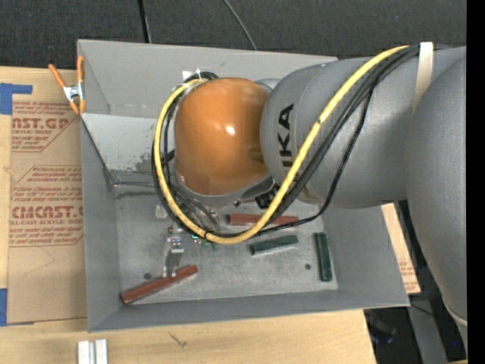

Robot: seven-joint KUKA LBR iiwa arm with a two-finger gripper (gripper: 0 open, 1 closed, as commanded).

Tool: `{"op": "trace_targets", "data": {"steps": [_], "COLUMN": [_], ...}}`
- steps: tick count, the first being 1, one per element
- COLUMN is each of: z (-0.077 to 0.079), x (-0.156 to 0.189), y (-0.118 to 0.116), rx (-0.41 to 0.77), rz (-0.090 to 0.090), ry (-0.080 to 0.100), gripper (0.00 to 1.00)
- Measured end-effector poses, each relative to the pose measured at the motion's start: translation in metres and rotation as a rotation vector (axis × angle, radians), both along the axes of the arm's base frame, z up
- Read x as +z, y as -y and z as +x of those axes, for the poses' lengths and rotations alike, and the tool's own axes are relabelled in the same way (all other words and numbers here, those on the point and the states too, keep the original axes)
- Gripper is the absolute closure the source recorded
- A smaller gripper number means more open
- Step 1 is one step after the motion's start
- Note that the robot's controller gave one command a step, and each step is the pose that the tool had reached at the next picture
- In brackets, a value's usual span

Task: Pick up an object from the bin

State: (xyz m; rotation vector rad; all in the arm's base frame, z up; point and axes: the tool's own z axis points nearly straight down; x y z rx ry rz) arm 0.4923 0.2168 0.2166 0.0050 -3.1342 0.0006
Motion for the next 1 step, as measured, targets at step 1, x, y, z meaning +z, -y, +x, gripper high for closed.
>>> {"op": "trace_targets", "data": {"steps": [1], "z": [0.0021], "x": [0.0043], "y": [0.0012], "rx": [-0.002], "rz": [0.002], "ry": [0.008], "gripper": [0.00]}}
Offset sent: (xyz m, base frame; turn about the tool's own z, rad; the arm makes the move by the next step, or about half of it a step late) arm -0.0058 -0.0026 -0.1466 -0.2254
